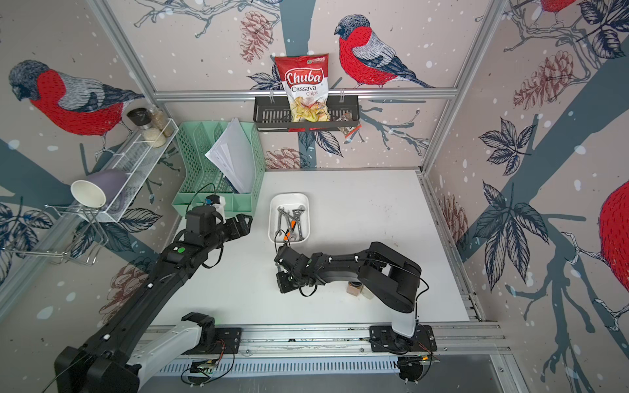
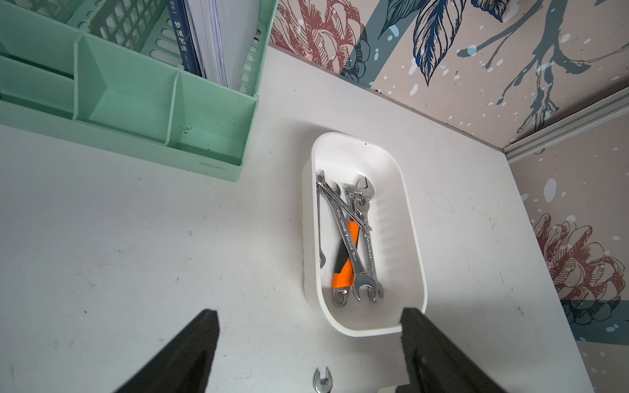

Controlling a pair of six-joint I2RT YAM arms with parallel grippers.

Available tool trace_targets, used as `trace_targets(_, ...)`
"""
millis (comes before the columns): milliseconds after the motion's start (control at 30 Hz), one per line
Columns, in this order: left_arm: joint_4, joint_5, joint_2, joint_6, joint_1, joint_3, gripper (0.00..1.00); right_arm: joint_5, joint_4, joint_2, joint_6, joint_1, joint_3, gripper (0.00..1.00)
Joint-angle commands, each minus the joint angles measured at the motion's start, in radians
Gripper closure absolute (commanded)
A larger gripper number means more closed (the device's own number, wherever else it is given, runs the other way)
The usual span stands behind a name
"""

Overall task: Take out the wrench from the storage box
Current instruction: Place the wrench at the center of the board.

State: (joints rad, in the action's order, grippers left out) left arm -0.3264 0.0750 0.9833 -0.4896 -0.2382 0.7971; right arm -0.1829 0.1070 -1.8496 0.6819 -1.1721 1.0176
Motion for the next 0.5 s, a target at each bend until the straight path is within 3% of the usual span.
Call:
trace_targets(0,-0.002,-0.005,0.001,0.017,-0.001,-0.002,0.12,-0.004,0.087,-0.015,-0.01,-0.006,0.004,0.75)
trace_targets(467,0.0,0.0,0.009,0.016,0.0,-0.001,0.12,-0.004,0.082,-0.024,-0.016,-0.009,0.017,0.75)
